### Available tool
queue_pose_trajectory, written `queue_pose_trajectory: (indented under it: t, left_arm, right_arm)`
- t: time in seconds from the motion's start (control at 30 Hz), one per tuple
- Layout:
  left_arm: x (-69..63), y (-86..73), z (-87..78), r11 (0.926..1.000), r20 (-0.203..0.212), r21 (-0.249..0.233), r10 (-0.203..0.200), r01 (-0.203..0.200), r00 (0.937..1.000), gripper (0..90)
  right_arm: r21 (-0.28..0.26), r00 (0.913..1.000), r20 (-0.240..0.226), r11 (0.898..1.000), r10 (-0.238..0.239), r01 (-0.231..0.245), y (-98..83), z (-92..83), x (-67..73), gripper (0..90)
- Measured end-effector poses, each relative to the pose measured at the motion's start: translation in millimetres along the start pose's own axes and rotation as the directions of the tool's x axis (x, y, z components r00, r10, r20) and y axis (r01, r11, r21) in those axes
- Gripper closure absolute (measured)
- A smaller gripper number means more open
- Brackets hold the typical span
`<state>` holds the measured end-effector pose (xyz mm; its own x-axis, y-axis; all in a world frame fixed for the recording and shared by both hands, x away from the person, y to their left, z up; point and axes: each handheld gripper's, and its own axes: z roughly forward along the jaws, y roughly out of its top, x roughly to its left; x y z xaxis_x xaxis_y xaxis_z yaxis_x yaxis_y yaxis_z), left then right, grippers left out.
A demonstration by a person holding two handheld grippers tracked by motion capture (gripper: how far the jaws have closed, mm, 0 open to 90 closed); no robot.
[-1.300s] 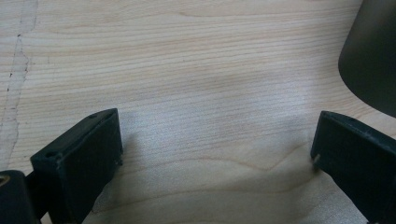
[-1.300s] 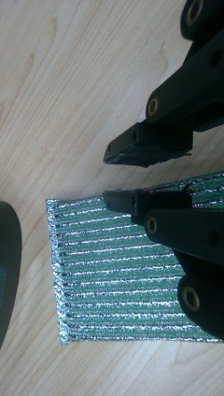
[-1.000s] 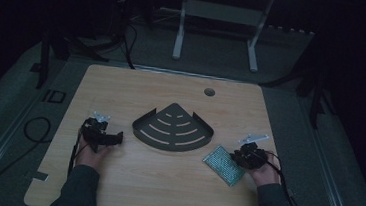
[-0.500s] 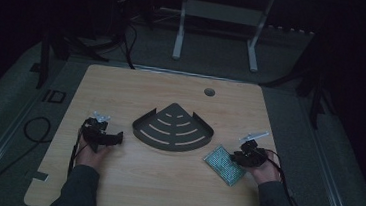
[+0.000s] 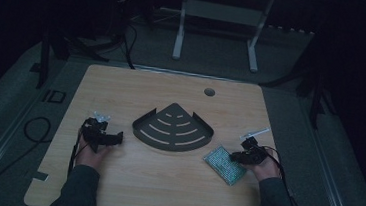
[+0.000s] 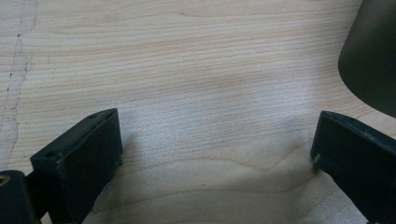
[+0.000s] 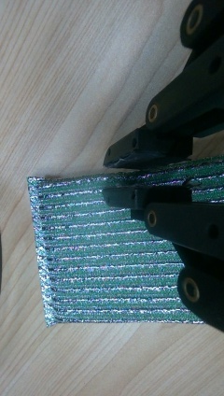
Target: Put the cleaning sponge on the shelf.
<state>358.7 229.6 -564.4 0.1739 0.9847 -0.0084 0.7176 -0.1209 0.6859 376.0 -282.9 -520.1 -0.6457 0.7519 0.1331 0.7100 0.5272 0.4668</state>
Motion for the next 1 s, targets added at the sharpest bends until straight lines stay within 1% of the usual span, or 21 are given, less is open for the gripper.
queue_pose_trajectory:
  t: [0.07, 0.1, 0.13, 0.17, 0.23, 0.27, 0.3, 0.33, 0.6, 0.7, 0.93, 1.0]
  left_arm:
    - [0.0, 0.0, 0.0, 1.0000, 0.000, 0.000, 0.000, 0.000, 1.0000, 2.3]
    - [0.0, 0.0, 0.0, 1.0000, 0.000, 0.000, 0.000, 0.000, 1.0000, 2.3]
    - [0.0, 0.0, 0.0, 1.0000, 0.000, 0.000, 0.000, 0.000, 1.0000, 2.3]
    - [0.0, 0.0, 0.0, 1.0000, 0.000, 0.000, 0.000, 0.000, 1.0000, 2.3]
    - [0.0, 0.0, 0.0, 1.0000, 0.000, 0.000, 0.000, 0.000, 1.0000, 2.3]
    - [0.0, 0.0, 0.0, 1.0000, 0.000, 0.000, 0.000, 0.000, 1.0000, 2.3]
    - [0.0, 0.0, 0.0, 1.0000, 0.000, 0.000, 0.000, 0.000, 1.0000, 2.3]
    - [0.0, 0.0, 0.0, 1.0000, 0.000, 0.000, 0.000, 0.000, 1.0000, 2.3]
    - [0.0, 0.0, 0.0, 1.0000, 0.000, -0.001, -0.001, 0.001, 1.0000, 2.3]
    - [0.0, 0.0, 0.0, 1.0000, 0.000, 0.000, 0.000, 0.000, 1.0000, 2.3]
    - [0.0, 0.0, 0.0, 1.0000, 0.000, 0.000, 0.000, 0.000, 1.0000, 2.3]
    - [0.0, 0.0, 0.0, 1.0000, 0.000, 0.000, 0.000, 0.000, 1.0000, 2.3]
  right_arm:
    - [0.005, 0.9999, -0.009, 1.000, 0.009, -0.009, 0.3, 0.1, -1.2, 79.0]
    - [0.010, 0.9995, -0.019, 1.000, 0.024, -0.024, 1.0, 0.2, -2.5, 79.0]
    - [0.010, 0.9995, -0.019, 1.000, 0.024, -0.024, 1.0, 0.2, -2.5, 79.0]
    - [0.014, 0.9992, -0.026, 0.999, 0.029, -0.029, 1.4, 0.3, -3.2, 80.8]
    - [0.016, 0.9996, -0.017, 1.000, 0.023, -0.023, 1.8, 0.1, -0.7, 83.8]
    - [0.016, 0.9996, -0.017, 1.000, 0.023, -0.023, 1.8, 0.1, -0.7, 83.8]
    - [0.019, 0.9998, -0.011, 1.000, 0.018, -0.017, 2.0, -0.2, 0.8, 85.2]
    - [0.020, 0.9999, 0.006, 1.000, 0.010, -0.011, 2.3, -1.0, 3.0, 88.6]
    - [0.019, 0.9996, 0.026, 1.000, -0.015, 0.014, 1.3, -3.2, 7.9, 89.6]
    - [-0.001, 0.9991, 0.040, 1.000, -0.014, 0.014, 0.3, -7.7, 10.0, 89.8]
    - [-0.026, 0.9984, 0.051, 0.999, -0.024, 0.025, 1.2, -16.6, 13.2, 89.8]
    - [-0.034, 0.9981, 0.056, 0.999, -0.026, 0.028, 3.2, -21.6, 14.0, 89.8]
